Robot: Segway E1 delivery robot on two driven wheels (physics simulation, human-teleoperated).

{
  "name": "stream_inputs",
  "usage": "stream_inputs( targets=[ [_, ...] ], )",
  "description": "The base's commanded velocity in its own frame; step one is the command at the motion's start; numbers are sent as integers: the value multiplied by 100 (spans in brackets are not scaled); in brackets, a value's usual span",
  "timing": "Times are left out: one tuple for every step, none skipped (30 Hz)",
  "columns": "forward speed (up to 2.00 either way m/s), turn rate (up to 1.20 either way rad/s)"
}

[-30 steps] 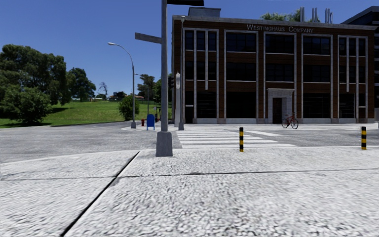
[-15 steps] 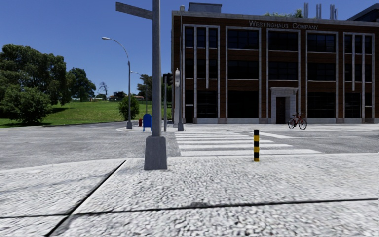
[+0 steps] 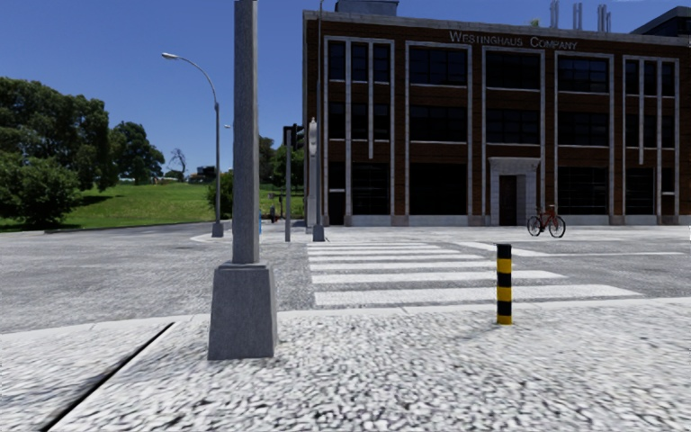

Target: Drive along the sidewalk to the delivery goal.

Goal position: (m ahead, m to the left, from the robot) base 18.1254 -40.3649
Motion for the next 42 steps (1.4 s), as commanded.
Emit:
stream_inputs(
  targets=[
    [200,-22],
    [200,-22],
    [200,-23],
    [200,-23],
    [200,-23],
    [200,-23],
    [200,-24],
    [178,-24],
    [132,-24],
    [132,-24],
    [112,-24],
    [106,-24],
    [105,-25],
    [105,-25],
    [105,-25],
    [104,-25],
    [104,-25],
    [104,-25],
    [104,-25],
    [104,-25],
    [104,-25],
    [104,-25],
    [104,-25],
    [104,-25],
    [104,-25],
    [104,-25],
    [104,-25],
    [104,-25],
    [104,-25],
    [104,-25],
    [107,-25],
    [107,-25],
    [114,-22],
    [115,-21],
    [115,-21],
    [115,-20],
    [115,-20],
    [115,-18],
    [116,-13],
    [116,-8],
    [116,-4],
    [116,-4]
  ],
)
